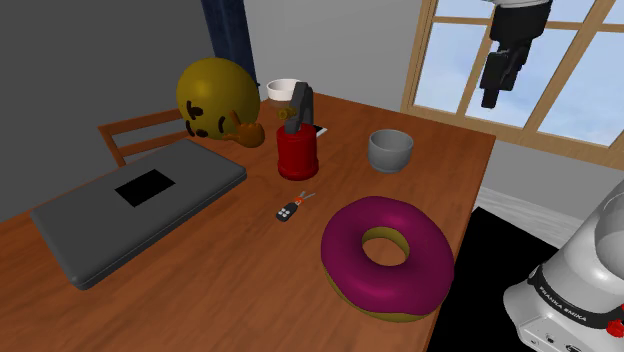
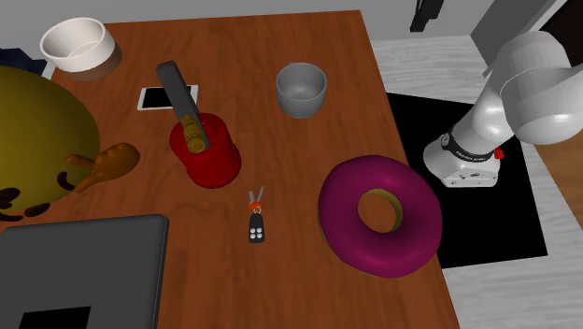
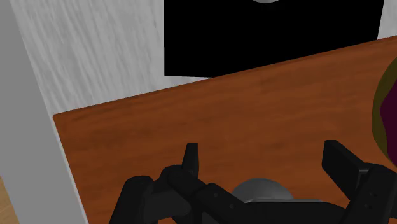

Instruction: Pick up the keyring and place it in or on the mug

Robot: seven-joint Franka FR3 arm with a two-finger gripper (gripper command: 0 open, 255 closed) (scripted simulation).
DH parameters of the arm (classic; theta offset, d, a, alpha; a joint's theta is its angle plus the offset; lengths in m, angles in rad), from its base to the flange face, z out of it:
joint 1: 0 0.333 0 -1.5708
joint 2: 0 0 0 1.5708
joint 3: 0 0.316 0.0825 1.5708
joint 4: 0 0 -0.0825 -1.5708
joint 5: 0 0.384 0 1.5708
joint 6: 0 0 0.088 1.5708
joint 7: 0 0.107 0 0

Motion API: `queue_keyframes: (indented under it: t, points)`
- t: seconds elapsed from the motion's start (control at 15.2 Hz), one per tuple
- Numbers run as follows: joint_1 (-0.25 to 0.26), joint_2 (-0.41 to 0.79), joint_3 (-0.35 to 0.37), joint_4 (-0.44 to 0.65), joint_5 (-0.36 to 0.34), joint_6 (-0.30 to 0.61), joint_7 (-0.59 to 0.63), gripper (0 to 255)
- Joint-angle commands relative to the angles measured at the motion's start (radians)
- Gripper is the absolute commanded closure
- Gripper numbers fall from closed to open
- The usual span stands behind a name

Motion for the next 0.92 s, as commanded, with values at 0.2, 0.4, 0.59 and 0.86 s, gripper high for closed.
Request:
queue_keyframes:
  t: [0.2,0.4,0.59,0.86]
  points:
    - [0.013,0.018,0.053,-0.038,0.053,0.06,0.087,0]
    - [0.027,0.05,0.107,-0.065,0.102,0.125,0.172,0]
    - [0.04,0.095,0.161,-0.079,0.147,0.194,0.254,0]
    - [0.054,0.176,0.233,-0.078,0.195,0.29,0.362,0]
